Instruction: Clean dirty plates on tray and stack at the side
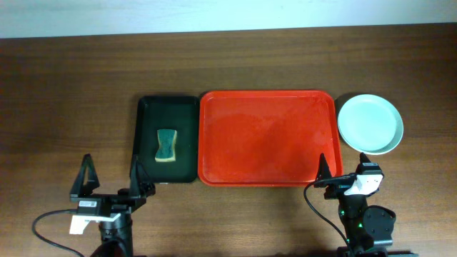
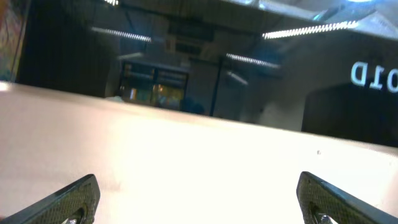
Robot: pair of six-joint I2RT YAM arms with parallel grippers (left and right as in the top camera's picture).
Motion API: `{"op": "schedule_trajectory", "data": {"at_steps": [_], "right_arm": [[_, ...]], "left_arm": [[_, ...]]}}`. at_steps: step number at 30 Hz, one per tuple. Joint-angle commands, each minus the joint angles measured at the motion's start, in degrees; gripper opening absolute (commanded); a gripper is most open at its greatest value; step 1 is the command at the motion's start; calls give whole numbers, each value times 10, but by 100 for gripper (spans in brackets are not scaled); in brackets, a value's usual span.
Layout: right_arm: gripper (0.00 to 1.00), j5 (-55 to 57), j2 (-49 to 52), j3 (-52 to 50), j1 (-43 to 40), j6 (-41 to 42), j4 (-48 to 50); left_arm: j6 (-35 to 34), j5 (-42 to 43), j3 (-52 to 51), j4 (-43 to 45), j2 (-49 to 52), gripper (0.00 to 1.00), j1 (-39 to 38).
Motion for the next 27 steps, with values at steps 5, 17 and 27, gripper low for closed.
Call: {"op": "schedule_trajectory", "data": {"at_steps": [5, 17, 27], "right_arm": [[99, -1, -4, -3, 3, 5, -3], [99, -1, -4, -3, 3, 5, -3], [99, -1, -4, -3, 3, 4, -3]], "left_arm": [[-3, 6, -29, -42, -5, 99, 3], [82, -2, -29, -308, -6, 99, 3], [117, 21, -29, -309, -6, 99, 3]]}}
